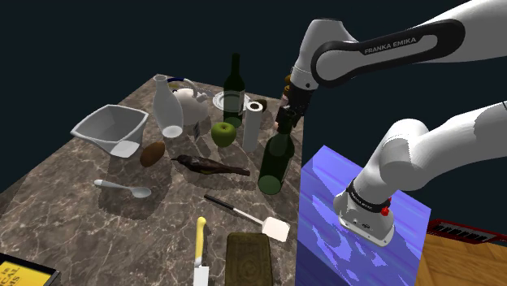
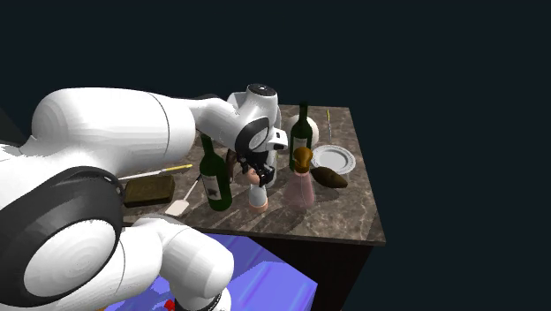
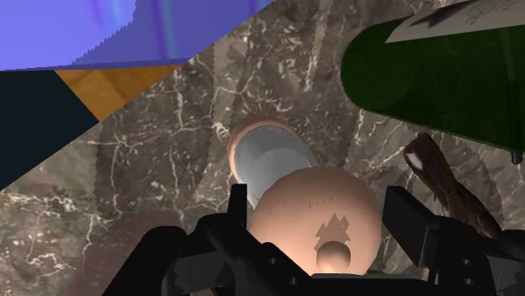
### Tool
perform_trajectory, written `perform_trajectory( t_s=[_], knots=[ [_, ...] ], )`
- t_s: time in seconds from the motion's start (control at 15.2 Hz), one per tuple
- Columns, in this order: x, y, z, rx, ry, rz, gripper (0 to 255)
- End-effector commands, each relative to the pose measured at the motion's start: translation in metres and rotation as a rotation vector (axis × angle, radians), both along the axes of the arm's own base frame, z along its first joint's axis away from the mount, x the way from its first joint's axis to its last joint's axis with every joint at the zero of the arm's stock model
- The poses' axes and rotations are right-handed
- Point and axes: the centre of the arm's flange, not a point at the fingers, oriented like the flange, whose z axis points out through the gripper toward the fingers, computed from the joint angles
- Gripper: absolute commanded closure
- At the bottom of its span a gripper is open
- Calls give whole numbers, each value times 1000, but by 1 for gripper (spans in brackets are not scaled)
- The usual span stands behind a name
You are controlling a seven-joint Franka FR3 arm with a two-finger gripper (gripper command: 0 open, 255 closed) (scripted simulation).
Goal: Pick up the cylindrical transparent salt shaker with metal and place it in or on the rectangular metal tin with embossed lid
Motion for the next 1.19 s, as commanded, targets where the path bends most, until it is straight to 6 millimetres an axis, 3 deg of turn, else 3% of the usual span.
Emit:
perform_trajectory(
  t_s=[0.0,0.26,1.12],
  knots=[
    [0,0,0,0,1,0,255],
    [0,0,0,0,1,0,255],
    [0,0,68,0,1,0,255]
  ],
)
